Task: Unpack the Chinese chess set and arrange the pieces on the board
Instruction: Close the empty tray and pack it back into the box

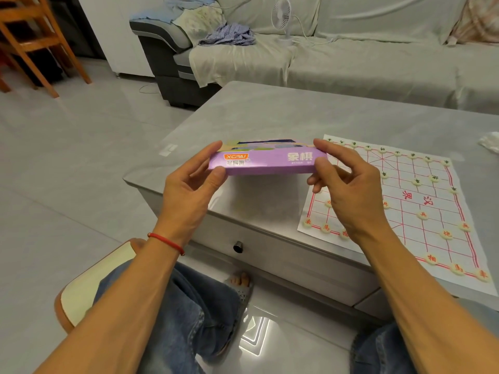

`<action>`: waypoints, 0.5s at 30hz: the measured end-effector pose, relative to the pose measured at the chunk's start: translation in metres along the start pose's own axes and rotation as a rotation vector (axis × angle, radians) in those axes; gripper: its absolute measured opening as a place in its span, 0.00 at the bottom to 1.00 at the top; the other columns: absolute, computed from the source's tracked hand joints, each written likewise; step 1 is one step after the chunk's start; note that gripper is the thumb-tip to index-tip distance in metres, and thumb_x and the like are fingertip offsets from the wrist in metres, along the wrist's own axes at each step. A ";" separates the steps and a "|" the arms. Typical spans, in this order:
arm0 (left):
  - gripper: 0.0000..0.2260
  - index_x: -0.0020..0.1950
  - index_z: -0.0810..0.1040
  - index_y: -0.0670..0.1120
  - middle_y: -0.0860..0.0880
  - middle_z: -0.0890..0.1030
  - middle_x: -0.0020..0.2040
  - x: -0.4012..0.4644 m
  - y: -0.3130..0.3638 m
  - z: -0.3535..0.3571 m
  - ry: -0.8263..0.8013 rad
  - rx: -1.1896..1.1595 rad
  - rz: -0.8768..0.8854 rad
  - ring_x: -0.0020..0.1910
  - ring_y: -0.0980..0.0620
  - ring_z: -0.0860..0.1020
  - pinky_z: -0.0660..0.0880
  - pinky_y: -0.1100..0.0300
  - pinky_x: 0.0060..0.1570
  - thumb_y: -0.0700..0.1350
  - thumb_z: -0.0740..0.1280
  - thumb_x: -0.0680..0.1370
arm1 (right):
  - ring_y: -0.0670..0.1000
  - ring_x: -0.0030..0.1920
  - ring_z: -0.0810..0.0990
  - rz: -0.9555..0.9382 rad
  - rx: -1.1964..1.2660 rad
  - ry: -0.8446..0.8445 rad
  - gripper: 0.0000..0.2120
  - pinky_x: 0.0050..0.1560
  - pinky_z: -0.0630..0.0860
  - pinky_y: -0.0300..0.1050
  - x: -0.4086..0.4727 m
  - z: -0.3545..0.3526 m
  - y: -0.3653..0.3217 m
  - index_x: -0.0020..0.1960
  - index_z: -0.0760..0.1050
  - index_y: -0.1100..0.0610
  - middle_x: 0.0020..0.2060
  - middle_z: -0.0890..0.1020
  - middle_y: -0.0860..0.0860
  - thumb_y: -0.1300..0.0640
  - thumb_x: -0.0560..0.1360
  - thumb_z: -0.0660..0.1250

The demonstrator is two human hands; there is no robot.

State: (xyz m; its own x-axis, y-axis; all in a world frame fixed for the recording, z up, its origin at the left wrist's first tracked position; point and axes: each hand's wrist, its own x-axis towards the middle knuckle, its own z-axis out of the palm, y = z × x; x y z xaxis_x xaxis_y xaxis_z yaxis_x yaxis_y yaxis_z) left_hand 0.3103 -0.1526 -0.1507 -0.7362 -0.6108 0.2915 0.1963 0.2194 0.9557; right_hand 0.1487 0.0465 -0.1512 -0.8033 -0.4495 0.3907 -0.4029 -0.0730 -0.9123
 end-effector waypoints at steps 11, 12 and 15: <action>0.19 0.70 0.74 0.50 0.50 0.79 0.63 0.005 -0.011 -0.004 0.013 0.187 0.082 0.65 0.46 0.76 0.80 0.45 0.55 0.45 0.68 0.79 | 0.53 0.41 0.84 -0.033 -0.072 0.047 0.21 0.43 0.83 0.41 -0.002 0.003 0.004 0.71 0.72 0.50 0.60 0.79 0.48 0.52 0.79 0.66; 0.19 0.70 0.74 0.50 0.50 0.79 0.63 0.005 -0.011 -0.004 0.015 0.207 0.092 0.65 0.46 0.77 0.80 0.44 0.55 0.45 0.68 0.79 | 0.53 0.41 0.84 -0.039 -0.078 0.053 0.21 0.42 0.83 0.41 -0.002 0.003 0.004 0.72 0.72 0.51 0.60 0.79 0.48 0.52 0.79 0.66; 0.19 0.69 0.74 0.49 0.50 0.79 0.63 0.007 -0.012 -0.004 0.019 0.238 0.110 0.64 0.48 0.78 0.80 0.45 0.57 0.45 0.69 0.79 | 0.53 0.41 0.84 -0.059 -0.088 0.057 0.21 0.41 0.82 0.38 -0.002 0.004 0.004 0.71 0.72 0.51 0.60 0.79 0.48 0.53 0.79 0.67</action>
State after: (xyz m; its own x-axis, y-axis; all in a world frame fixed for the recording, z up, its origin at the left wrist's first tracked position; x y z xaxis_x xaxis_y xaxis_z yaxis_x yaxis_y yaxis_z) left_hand 0.3051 -0.1624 -0.1598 -0.7063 -0.5871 0.3956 0.1147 0.4566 0.8822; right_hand 0.1502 0.0439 -0.1565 -0.7997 -0.3953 0.4518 -0.4849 -0.0184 -0.8744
